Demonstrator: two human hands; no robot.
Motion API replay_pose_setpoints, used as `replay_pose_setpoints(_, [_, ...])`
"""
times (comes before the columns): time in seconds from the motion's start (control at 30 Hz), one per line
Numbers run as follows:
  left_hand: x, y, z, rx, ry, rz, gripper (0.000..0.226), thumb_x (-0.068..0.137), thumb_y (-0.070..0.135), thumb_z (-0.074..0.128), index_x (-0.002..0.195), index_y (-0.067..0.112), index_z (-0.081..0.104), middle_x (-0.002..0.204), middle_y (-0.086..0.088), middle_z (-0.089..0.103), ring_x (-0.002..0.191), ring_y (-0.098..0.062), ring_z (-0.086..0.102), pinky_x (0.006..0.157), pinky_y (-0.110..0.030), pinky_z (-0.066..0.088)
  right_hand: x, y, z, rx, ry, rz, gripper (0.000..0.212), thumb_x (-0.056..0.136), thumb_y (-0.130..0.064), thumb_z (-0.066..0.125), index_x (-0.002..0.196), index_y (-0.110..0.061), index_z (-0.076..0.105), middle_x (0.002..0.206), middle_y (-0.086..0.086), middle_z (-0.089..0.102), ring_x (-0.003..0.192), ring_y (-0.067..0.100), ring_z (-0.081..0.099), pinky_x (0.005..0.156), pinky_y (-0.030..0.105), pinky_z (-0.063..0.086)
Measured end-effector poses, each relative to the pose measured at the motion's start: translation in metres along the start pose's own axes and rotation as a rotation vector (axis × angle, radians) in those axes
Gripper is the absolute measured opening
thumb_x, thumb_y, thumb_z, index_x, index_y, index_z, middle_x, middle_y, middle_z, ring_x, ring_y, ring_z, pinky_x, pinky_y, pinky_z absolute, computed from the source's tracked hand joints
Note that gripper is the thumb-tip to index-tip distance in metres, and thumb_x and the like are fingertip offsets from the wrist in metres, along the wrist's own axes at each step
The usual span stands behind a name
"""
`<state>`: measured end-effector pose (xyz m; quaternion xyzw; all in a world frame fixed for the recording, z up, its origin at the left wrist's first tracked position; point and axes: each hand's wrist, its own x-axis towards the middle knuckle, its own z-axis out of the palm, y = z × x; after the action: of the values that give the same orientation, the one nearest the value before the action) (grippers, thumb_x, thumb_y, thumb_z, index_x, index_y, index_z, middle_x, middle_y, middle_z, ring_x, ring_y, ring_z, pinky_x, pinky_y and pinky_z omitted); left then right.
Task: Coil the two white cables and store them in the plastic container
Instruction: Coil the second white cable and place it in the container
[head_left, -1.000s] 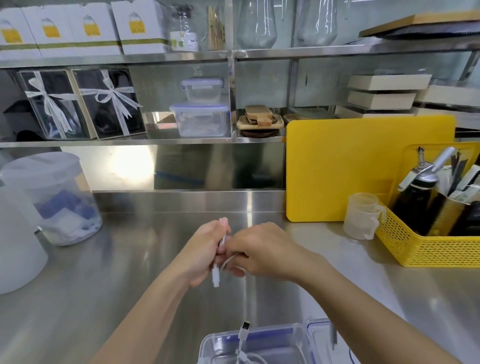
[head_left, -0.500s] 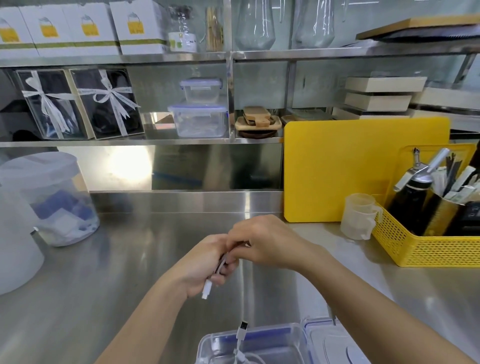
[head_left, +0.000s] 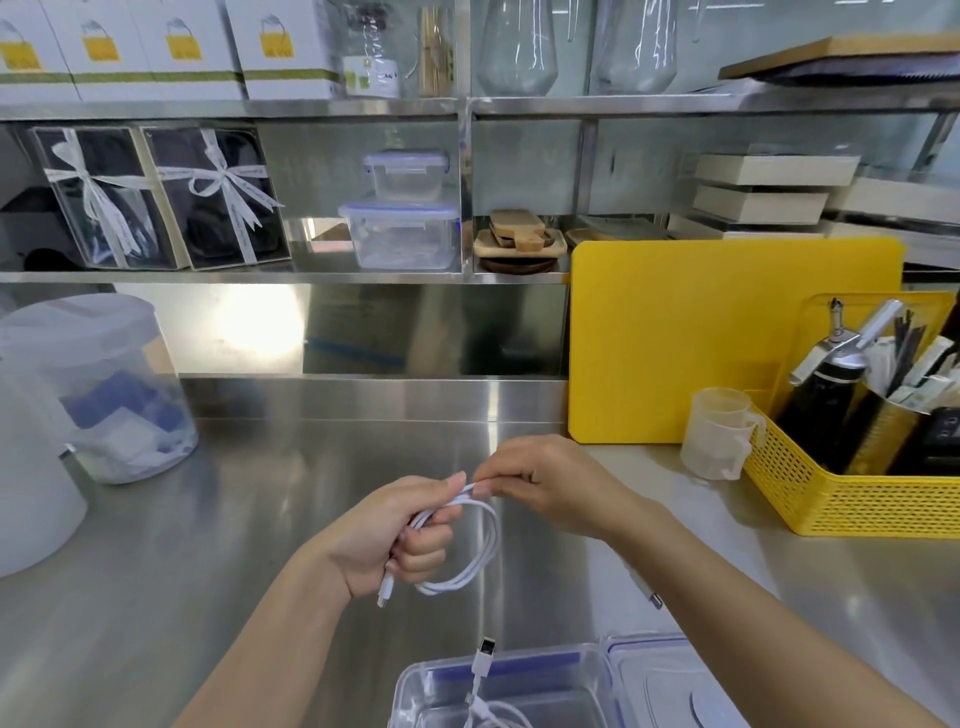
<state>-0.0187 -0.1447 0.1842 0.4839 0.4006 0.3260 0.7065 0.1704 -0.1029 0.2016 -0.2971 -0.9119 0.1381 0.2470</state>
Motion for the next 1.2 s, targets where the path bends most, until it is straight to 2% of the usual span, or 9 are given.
replay_pose_setpoints(0.13, [0.000,0.002,-0.003,0.000,0.022,0.023,0.039,0.082,0.037,0.055,0.057,0.017,0.034,0.034,0.010,0.020,0.029,-0.004,0.013,0.034,-0.010,0.013,-0.001,0.002,0.004,-0.065,-0.088,-0.018,0.026,0.093,-0.025,0.048,0.112,-0.018,0.064,0.096,0.006,0.069,0.087,0.018,0.055,0.070,0.022,0.034])
replay_pose_setpoints(0.27, [0.005,0.001,-0.004,0.145,0.102,-0.006,0.042,0.092,0.029,0.047,0.053,0.018,0.033,0.036,0.008,0.019,0.032,-0.007,0.011,0.034,-0.011,0.011,-0.002,0.003,0.002,-0.425,-0.183,-0.050,0.038,0.098,-0.018,0.036,0.134,-0.028,0.042,0.111,0.003,0.058,0.099,0.020,0.046,0.076,0.027,0.019])
replay_pose_setpoints(0.37, [0.008,-0.002,-0.002,0.196,0.124,-0.032,0.044,0.096,0.028,0.043,0.054,0.019,0.033,0.036,0.007,0.019,0.032,-0.007,0.010,0.035,-0.012,0.009,-0.002,0.000,0.004,-0.549,-0.292,-0.011,0.040,0.097,-0.017,0.038,0.135,-0.028,0.040,0.101,0.001,0.048,0.093,0.018,0.039,0.076,0.029,0.020])
replay_pose_setpoints(0.47, [0.007,-0.001,-0.003,0.131,0.105,-0.016,0.043,0.094,0.029,0.045,0.053,0.019,0.034,0.036,0.008,0.018,0.032,-0.007,0.010,0.035,-0.012,0.010,-0.003,-0.003,0.003,-0.195,-0.354,0.150,0.025,0.092,-0.035,0.048,0.108,-0.019,0.058,0.088,-0.002,0.044,0.081,0.016,0.045,0.072,0.034,0.041])
replay_pose_setpoints(0.57, [0.005,0.000,-0.005,0.037,0.067,0.000,0.040,0.085,0.033,0.051,0.052,0.019,0.035,0.035,0.008,0.018,0.030,-0.006,0.011,0.036,-0.014,0.009,-0.005,-0.010,0.009,-0.034,-0.280,0.203,0.022,0.086,-0.042,0.055,0.080,-0.022,0.051,0.076,-0.006,0.042,0.071,0.014,0.044,0.065,0.028,0.038])
replay_pose_setpoints(0.7, [0.006,-0.002,-0.004,-0.119,0.049,-0.002,0.038,0.081,0.035,0.051,0.050,0.018,0.036,0.031,0.010,0.020,0.027,-0.004,0.012,0.035,-0.013,0.009,-0.006,-0.014,0.027,-0.117,-0.091,0.223,0.015,0.091,-0.030,0.051,0.082,-0.018,0.049,0.073,-0.006,0.038,0.067,0.012,0.040,0.060,0.025,0.030])
replay_pose_setpoints(0.87, [0.009,-0.002,-0.003,-0.245,0.094,0.026,0.039,0.080,0.036,0.051,0.049,0.018,0.038,0.030,0.010,0.021,0.027,-0.005,0.011,0.035,-0.013,0.009,-0.005,-0.015,0.033,0.103,0.014,0.293,0.021,0.093,-0.017,0.047,0.073,-0.010,0.048,0.061,-0.006,0.046,0.054,0.008,0.041,0.054,0.024,0.034])
replay_pose_setpoints(1.07, [0.023,-0.009,0.003,0.195,0.523,0.292,0.033,0.094,0.032,0.048,0.069,0.011,0.047,0.053,0.002,0.036,0.042,-0.009,0.030,0.047,-0.027,0.034,-0.007,0.000,0.035,0.406,0.082,0.512,0.021,0.094,-0.015,0.047,0.084,-0.001,0.060,0.070,0.002,0.061,0.056,0.013,0.055,0.058,0.028,0.050])
replay_pose_setpoints(1.2, [0.027,-0.016,0.008,0.346,0.548,0.405,0.027,0.097,0.021,0.044,0.076,0.011,0.058,0.051,0.011,0.037,0.044,-0.005,0.032,0.047,-0.024,0.033,-0.010,0.007,0.039,0.527,0.174,0.559,0.015,0.091,-0.013,0.054,0.087,-0.001,0.062,0.074,0.009,0.064,0.061,0.020,0.060,0.061,0.033,0.054])
